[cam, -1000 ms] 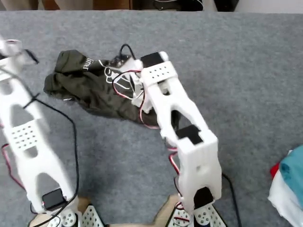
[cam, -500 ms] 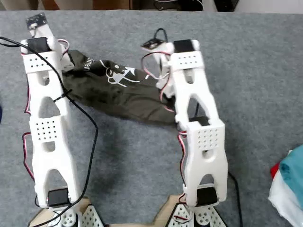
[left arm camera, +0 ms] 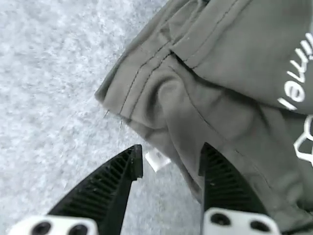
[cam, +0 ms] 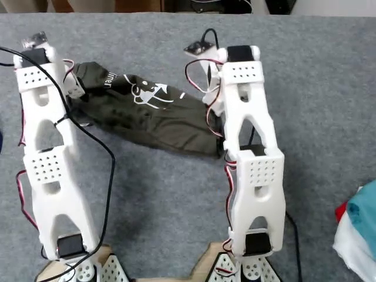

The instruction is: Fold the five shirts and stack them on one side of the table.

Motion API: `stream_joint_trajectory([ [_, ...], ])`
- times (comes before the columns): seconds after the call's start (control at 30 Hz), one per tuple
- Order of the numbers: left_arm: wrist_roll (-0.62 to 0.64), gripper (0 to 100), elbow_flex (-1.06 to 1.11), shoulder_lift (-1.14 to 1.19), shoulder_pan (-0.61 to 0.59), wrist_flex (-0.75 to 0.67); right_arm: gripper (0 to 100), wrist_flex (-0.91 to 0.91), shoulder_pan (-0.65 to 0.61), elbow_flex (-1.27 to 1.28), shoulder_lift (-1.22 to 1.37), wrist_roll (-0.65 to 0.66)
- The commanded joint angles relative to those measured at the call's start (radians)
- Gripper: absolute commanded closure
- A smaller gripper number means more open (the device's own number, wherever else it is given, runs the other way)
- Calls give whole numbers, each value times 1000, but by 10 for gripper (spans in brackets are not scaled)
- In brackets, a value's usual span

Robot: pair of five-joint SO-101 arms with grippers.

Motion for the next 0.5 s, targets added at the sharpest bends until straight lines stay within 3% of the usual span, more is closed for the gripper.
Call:
stream_joint_trajectory([
  [0.0,0,825,8,-136,20,11,645,11,15,-102,-102,20],
  [0.47,0,821,-14,-59,-87,-14,645,-20,21,-134,-10,20],
])
